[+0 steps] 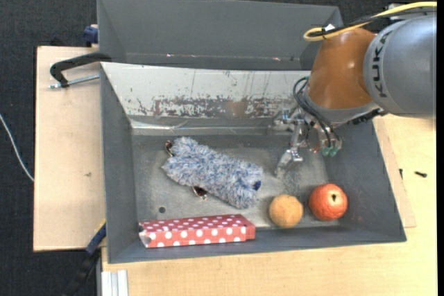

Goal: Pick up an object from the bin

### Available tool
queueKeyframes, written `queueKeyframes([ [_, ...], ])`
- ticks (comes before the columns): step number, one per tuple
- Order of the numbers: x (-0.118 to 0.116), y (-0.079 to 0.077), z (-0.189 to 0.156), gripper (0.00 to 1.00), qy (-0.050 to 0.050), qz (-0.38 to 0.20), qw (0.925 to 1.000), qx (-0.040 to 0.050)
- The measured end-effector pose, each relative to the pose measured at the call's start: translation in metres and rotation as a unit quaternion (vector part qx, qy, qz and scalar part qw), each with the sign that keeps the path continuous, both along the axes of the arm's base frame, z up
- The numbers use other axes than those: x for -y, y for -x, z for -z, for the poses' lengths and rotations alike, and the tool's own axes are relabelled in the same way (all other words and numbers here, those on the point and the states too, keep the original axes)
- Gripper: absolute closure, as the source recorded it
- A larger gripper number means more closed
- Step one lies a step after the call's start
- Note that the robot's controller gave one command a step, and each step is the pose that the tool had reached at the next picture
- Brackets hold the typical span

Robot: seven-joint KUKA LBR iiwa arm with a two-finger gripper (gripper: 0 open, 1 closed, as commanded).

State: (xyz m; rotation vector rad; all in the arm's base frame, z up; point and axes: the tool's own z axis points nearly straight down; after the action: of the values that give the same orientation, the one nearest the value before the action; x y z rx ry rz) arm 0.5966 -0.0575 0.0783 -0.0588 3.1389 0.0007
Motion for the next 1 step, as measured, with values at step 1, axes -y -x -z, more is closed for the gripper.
queueKeyframes([
  [1,-0.0368,0.0287,0.0033,1.00,0.000,-0.066,0.9978,0.0035],
])
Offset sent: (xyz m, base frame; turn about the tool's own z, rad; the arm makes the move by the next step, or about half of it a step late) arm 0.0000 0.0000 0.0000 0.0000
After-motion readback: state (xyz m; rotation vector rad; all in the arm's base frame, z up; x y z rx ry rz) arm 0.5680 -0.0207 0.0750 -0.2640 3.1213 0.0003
